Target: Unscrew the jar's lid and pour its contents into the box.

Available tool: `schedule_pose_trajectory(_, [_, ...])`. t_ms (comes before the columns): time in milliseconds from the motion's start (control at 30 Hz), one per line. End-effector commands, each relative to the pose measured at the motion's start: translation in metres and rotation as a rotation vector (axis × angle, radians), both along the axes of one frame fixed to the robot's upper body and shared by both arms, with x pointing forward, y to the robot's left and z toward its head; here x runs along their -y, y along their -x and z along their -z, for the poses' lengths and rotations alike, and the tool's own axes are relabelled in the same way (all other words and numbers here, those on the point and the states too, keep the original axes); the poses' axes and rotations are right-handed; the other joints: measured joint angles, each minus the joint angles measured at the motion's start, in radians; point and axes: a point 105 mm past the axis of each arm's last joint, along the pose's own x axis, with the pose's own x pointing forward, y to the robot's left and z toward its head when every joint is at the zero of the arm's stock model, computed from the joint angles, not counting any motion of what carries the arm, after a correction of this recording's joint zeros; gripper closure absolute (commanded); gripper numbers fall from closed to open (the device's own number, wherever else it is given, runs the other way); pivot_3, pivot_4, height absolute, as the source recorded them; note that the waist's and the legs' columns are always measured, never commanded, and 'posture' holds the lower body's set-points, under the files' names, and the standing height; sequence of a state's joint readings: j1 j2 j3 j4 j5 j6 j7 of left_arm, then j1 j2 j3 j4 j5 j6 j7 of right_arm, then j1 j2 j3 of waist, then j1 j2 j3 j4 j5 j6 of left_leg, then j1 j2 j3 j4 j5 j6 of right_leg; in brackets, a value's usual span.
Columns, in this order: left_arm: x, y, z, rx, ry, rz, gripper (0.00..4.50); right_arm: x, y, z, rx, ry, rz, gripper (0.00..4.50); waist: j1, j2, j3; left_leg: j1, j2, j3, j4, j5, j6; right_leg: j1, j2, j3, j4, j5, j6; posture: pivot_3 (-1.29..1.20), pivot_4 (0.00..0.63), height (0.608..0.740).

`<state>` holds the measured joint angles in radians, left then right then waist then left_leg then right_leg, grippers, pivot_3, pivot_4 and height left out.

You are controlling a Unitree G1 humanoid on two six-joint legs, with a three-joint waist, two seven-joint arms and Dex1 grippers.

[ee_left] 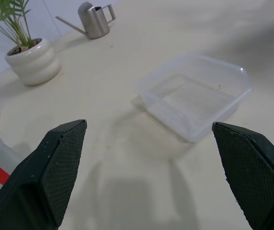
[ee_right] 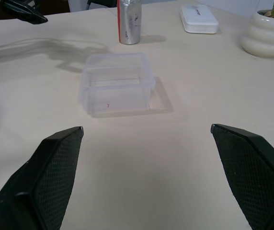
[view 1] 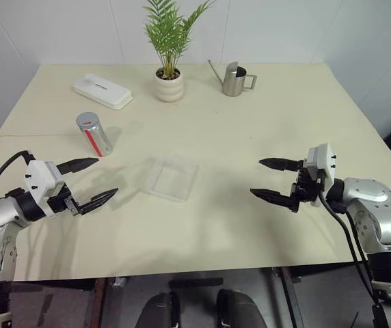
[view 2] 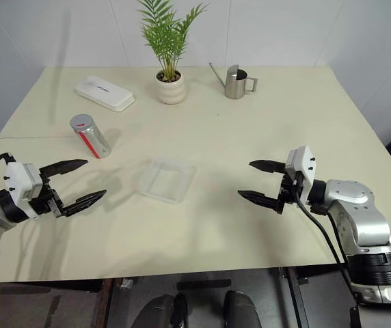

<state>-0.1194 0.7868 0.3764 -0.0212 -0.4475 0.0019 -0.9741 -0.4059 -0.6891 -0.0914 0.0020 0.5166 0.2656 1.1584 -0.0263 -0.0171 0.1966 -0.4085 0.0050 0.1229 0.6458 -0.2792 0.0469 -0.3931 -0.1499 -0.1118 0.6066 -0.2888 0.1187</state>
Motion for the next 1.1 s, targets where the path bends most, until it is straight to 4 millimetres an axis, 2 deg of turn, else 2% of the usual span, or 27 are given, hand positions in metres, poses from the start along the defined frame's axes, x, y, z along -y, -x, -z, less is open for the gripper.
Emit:
schedule_pose_trajectory(33, [0.0, 0.005, -0.01, 0.045, -0.001, -0.005, 0.02, -0.004, 0.004, -0.005, 0.021, -0.021, -0.027, 0.0, 0.0, 0.0, 0.0, 0.0, 0.0, 0.0, 0.0, 0.0, 0.0, 0.0, 0.0, 0.0, 0.0, 0.0, 0.0, 0.0, 0.15, 0.74])
schedule_pose_trajectory(133, [-0.006, 0.006, -0.005, 0.044, 0.006, -0.059, 0.02, -0.011, 0.004, 0.0, 0.015, -0.027, -0.041, 0.0, 0.0, 0.0, 0.0, 0.0, 0.0, 0.0, 0.0, 0.0, 0.0, 0.0, 0.0, -0.001, 0.0, 0.0, 0.0, 0.0, 0.15, 0.74])
schedule_pose_trajectory(300, [-0.027, 0.002, 0.004, 0.093, 0.077, -0.32, 0.02, -0.032, -0.001, -0.007, 0.034, -0.068, -0.085, 0.0, -0.001, 0.001, 0.0, 0.001, 0.001, 0.001, 0.0, -0.001, 0.0, 0.0, 0.0, 0.0, 0.0, 0.0, 0.0, 0.0, 0.15, 0.74])
schedule_pose_trajectory(433, [-0.036, -0.013, 0.004, 0.165, 0.249, -0.601, 0.02, -0.057, -0.007, -0.028, 0.066, -0.176, -0.113, 0.0, 0.002, 0.0, 0.0, 0.001, 0.001, 0.001, 0.002, 0.0, 0.0, 0.0, 0.0, 0.001, 0.002, 0.0, 0.0, 0.0, 0.15, 0.74])
schedule_pose_trajectory(533, [-0.028, -0.032, 0.006, 0.196, 0.348, -0.723, 0.02, -0.078, -0.012, -0.04, 0.077, -0.214, -0.124, 0.0, 0.013, 0.0, 0.0, 0.001, 0.0, 0.0, 0.003, 0.0, 0.0, 0.0, 0.0, 0.0, 0.004, 0.0, 0.0, 0.0, 0.15, 0.74])
schedule_pose_trajectory(700, [-0.013, -0.063, 0.006, 0.188, 0.434, -0.775, 0.02, -0.106, -0.017, -0.052, 0.081, -0.241, -0.138, 0.0, 0.025, -0.001, -0.001, 0.0, 0.0, 0.0, 0.003, 0.0, 0.0, 0.0, 0.001, -0.003, 0.005, 0.0, 0.0, 0.0, 0.15, 0.74])
schedule_pose_trajectory(800, [-0.01, -0.082, 0.002, 0.195, 0.405, -0.791, 0.02, -0.118, -0.017, -0.059, 0.093, -0.259, -0.147, 0.0, 0.024, -0.001, -0.001, 0.0, 0.0, 0.001, 0.003, 0.003, 0.005, -0.001, 0.001, -0.009, 0.005, 0.0, 0.0, 0.0, 0.15, 0.74])
schedule_pose_trajectory(1100, [-0.014, -0.113, -0.013, 0.22, 0.411, -0.867, 0.02, -0.129, -0.01, -0.066, 0.109, -0.309, -0.154, 0.0, 0.023, -0.002, -0.001, -0.001, -0.001, 0.001, 0.003, 0.003, 0.006, -0.001, 0.002, -0.022, 0.006, 0.0, 0.0, 0.0, 0.15, 0.74])
